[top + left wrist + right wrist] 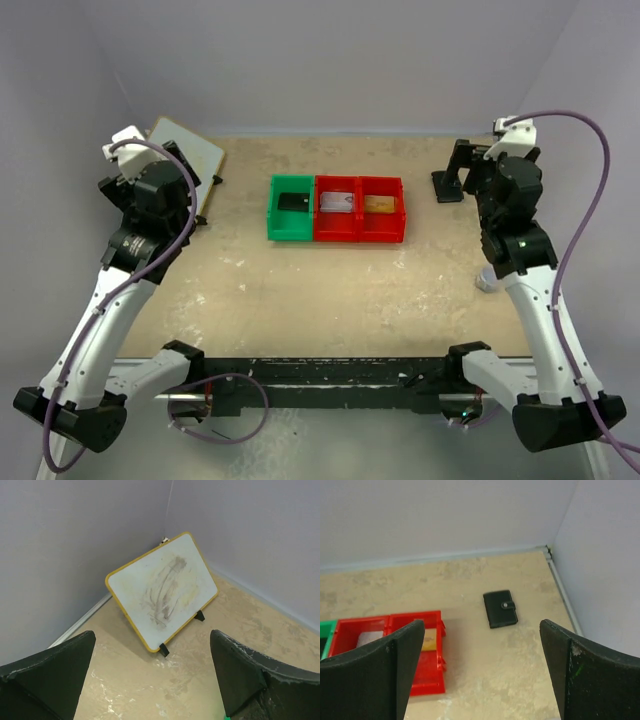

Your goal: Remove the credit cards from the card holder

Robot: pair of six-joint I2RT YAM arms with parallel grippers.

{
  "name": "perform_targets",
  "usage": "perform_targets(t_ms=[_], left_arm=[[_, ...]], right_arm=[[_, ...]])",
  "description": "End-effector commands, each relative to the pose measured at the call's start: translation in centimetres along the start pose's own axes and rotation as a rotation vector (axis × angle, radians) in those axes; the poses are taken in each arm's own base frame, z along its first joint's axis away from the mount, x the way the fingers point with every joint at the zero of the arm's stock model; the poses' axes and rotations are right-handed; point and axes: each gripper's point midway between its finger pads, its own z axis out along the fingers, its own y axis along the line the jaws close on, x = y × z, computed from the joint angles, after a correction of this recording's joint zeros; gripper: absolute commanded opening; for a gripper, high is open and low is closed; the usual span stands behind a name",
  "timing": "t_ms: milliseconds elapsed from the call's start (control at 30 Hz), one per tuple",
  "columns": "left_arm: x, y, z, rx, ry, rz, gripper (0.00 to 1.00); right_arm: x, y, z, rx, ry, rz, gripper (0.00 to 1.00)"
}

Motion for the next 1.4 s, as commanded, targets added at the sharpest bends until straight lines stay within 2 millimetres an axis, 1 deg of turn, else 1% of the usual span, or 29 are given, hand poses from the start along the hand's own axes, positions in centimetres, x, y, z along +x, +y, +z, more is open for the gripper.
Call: perform_targets(t_ms=[0,100,200,267,400,533,633,700,767,867,933,1067,1167,1267,1367], left_arm=[[0.3,-1.0,1.2,0.051,0.001,-0.07,0.95],[2.0,-1.4,2.2,0.061,0.063,-0.034,0.95],[4.1,-2.3,3.1,0.101,0.149,-0.004,0.96],[6.0,-3.5,3.7,0.156,0.22,-0.008,0.97],[11.1,-7.3,3.9,0.333,0.399,-0.05,0.98],[16.2,-10.0,2.4,0.494,0.586,-0.041,0.99],[20.2,-11.2,0.1,0.587,0.744,0.028,0.99],[22.1,-11.6,-1.5,0.629,0.809,0.082,0.99],[23.6,-11.9,-3.0,0.664,0.86,0.102,0.99],[25.0,-12.1,-4.4,0.702,0.899,0.092,0.99],[25.5,-12.1,-5.1,0.714,0.916,0.096,0.99],[25.7,-11.8,-5.3,0.713,0.92,0.114,0.99],[25.7,-11.6,-5.4,0.711,0.917,0.122,0.99],[25.8,-11.6,-5.5,0.718,0.918,0.121,1.0],[25.8,-11.6,-5.6,0.723,0.919,0.116,1.0]], right_arm=[[3.1,0.1,1.1,0.007,0.057,0.047,1.0],[6.8,0.0,2.4,0.008,0.145,0.077,1.0],[9.4,-0.4,3.8,0.023,0.218,0.119,1.0],[10.9,-0.9,4.8,0.043,0.26,0.143,1.0],[13.2,-1.3,7.3,0.054,0.334,0.197,1.0],[15.2,-2.2,9.9,0.072,0.41,0.25,1.0],[16.7,-3.1,12.0,0.081,0.461,0.292,1.0],[17.6,-3.9,13.5,0.088,0.492,0.321,1.0],[17.6,-4.8,14.8,0.093,0.502,0.345,1.0],[18.4,-5.6,16.9,0.097,0.53,0.354,1.0],[18.7,-6.0,18.0,0.1,0.547,0.357,1.0],[19.4,-6.7,20.2,0.114,0.556,0.356,0.99],[20.4,-6.9,21.8,0.113,0.578,0.346,0.97],[22.3,-6.3,23.7,0.068,0.635,0.334,0.9],[24.7,-5.9,25.3,0.034,0.703,0.321,0.84]])
